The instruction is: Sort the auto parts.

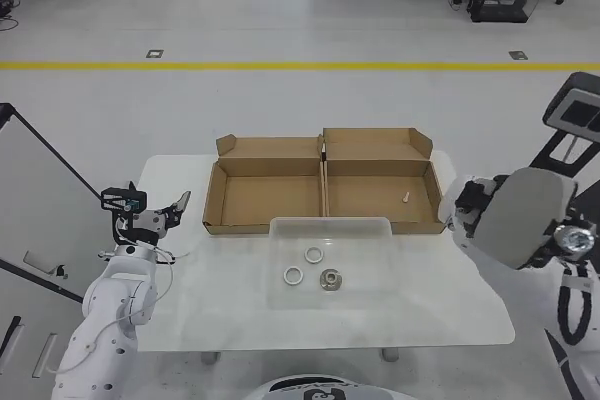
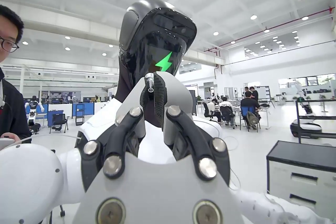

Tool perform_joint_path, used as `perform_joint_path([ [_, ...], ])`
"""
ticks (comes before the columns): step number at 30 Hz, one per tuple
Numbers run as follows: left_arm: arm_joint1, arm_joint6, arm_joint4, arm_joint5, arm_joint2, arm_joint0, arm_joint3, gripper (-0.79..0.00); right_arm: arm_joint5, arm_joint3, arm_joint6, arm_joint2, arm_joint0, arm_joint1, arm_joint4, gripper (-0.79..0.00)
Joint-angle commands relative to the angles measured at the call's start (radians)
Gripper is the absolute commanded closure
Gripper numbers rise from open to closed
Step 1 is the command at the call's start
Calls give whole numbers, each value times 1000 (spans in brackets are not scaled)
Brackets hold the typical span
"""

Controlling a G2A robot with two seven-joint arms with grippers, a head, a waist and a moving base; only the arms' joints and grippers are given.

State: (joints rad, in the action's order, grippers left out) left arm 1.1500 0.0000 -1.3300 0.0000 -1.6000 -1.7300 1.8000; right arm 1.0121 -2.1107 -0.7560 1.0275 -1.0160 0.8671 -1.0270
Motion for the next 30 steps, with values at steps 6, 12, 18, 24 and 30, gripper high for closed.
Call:
perform_joint_path([
  [6, 0, 0, 0, 0, 0, 0, 0, -785, -100, 4, -9, 66, -56, -1, 206, 0],
  [12, 0, 0, 0, 0, 0, 0, 0, -785, -260, -34, 22, 111, -93, -1, 406, 0],
  [18, 0, 0, 0, 0, 0, 0, 0, -785, -371, -80, 84, 126, -123, 5, 498, 0],
  [24, 0, 0, 0, 0, 0, 0, 0, -785, -323, -110, 149, 109, -157, 20, 422, 0],
  [30, 0, 0, 0, 0, 0, 0, 0, -785, -237, -130, 179, 103, -189, 35, 330, 0],
])
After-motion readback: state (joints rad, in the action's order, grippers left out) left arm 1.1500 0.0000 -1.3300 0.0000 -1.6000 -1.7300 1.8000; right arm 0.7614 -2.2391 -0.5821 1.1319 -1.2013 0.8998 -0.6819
